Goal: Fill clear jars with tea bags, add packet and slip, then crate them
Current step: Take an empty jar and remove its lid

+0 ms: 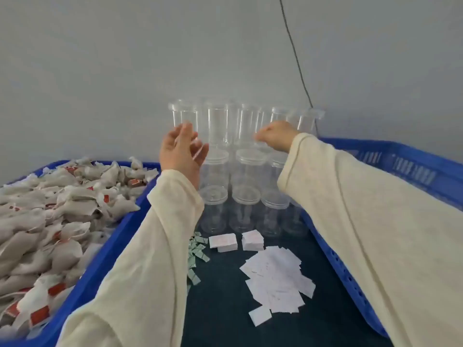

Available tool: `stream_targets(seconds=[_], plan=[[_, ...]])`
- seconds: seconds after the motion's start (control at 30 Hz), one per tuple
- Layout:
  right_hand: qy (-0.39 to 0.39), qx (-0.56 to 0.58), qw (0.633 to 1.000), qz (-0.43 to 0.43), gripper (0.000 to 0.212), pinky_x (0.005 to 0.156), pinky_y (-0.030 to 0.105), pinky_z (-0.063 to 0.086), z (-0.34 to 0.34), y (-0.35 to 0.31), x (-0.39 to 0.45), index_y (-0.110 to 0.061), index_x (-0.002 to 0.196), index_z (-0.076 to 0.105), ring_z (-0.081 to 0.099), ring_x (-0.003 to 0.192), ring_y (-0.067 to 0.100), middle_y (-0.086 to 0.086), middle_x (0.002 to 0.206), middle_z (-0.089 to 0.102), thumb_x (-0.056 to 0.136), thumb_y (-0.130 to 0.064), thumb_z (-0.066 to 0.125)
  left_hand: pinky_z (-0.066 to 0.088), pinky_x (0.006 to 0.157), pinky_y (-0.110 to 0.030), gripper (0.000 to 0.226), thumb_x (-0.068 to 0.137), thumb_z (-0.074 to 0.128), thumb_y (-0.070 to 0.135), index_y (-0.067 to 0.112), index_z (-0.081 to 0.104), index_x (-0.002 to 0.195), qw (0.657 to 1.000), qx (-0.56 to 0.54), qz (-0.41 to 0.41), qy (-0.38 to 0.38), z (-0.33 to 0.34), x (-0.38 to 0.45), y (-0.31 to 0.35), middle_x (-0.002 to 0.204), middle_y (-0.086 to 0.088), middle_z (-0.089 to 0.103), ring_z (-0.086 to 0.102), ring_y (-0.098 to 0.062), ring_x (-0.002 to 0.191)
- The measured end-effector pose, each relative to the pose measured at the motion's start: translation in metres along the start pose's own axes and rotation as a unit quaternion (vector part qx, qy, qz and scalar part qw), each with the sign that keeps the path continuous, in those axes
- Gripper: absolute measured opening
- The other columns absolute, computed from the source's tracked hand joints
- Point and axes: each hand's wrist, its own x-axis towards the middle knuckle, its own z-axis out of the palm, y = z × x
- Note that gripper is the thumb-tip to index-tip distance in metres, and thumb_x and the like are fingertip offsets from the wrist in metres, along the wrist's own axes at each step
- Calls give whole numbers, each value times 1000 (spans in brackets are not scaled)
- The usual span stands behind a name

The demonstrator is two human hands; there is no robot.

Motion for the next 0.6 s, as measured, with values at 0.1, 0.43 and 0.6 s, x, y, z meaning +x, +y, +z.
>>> stream_targets(seconds=[0.1, 0.43, 0.6], plan=[[-66, -166, 984, -6, 66, 97, 32, 40, 27, 8, 20, -10, 133, 53, 53, 120, 28, 10, 135, 54, 88, -59, 56, 53, 74, -22, 17, 88, 67, 28, 23, 60, 103, 876, 438, 138, -146, -8, 10, -23, 91, 9, 60, 59, -6, 75], [-96, -281, 954, -35, 77, 93, 46, 31, 67, 18, 47, -24, 124, 53, 53, 116, 30, 1, 122, 60, 70, -78, 54, 44, 80, -24, 28, 87, 67, 30, 11, 65, 107, 723, 617, 113, -291, 5, 25, -63, 99, -5, 64, 57, -17, 86], [-38, -236, 970, -43, 88, 100, 44, 34, 42, -8, 23, -28, 140, 43, 47, 126, 31, 5, 139, 51, 68, -76, 59, 25, 97, -12, 83, 78, 76, 37, 14, 32, 144, 787, 558, 48, -258, -10, -11, -94, 141, -4, 39, 40, -14, 126]])
